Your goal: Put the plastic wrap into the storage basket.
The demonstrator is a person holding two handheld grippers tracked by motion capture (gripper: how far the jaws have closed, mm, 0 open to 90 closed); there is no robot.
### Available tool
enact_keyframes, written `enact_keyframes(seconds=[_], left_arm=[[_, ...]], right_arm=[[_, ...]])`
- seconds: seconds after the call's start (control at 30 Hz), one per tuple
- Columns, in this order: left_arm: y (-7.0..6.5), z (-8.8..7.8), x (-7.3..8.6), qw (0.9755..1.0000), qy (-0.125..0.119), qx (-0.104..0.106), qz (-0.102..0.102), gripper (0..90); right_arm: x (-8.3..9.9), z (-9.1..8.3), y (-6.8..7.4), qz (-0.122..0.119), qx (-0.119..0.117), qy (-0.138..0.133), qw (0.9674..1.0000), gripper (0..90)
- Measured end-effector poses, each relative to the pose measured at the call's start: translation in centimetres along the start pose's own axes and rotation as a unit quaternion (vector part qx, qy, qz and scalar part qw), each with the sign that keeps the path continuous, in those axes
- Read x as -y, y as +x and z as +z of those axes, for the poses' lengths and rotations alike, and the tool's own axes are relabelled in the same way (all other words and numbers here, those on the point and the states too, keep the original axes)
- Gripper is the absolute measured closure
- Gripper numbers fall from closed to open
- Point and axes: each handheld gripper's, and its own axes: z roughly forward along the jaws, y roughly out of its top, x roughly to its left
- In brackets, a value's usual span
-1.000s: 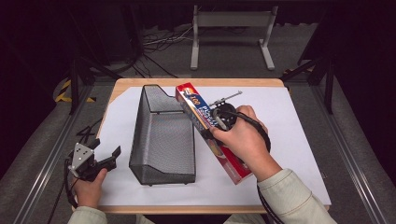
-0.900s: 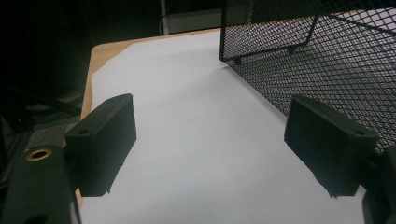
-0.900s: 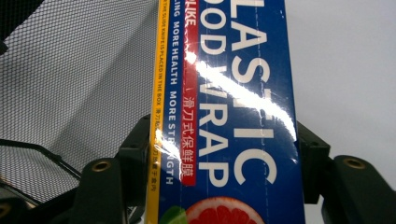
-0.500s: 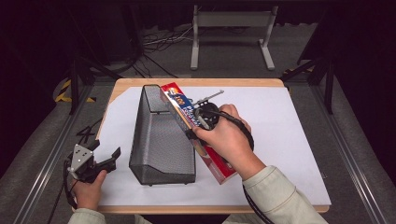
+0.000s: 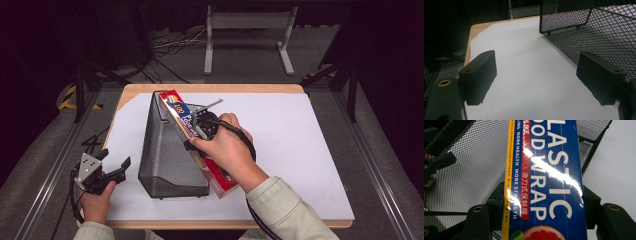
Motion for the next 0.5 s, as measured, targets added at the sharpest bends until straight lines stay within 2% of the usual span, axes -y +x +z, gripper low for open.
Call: enact_keyframes(seconds=[0.1, 0.27, 0.5], left_arm=[[0.0, 0.0, 0.0, 1.0, 0.0, -0.001, -0.001, 17.4], [0.1, 0.0, 0.0, 1.0, 0.0, 0.0, 0.001, 17.4], [0.1, 0.1, 0.0, 1.0, -0.001, 0.0, -0.001, 17.3]], right_arm=[[-0.2, 0.6, 0.3, 0.006, -0.008, 0.003, 0.9999, 39.1], [-0.4, 1.5, 0.8, 0.007, -0.006, 0.005, 0.9999, 39.1], [-0.6, 3.0, 1.2, 0.021, 0.008, 0.021, 0.9995, 39.1]])
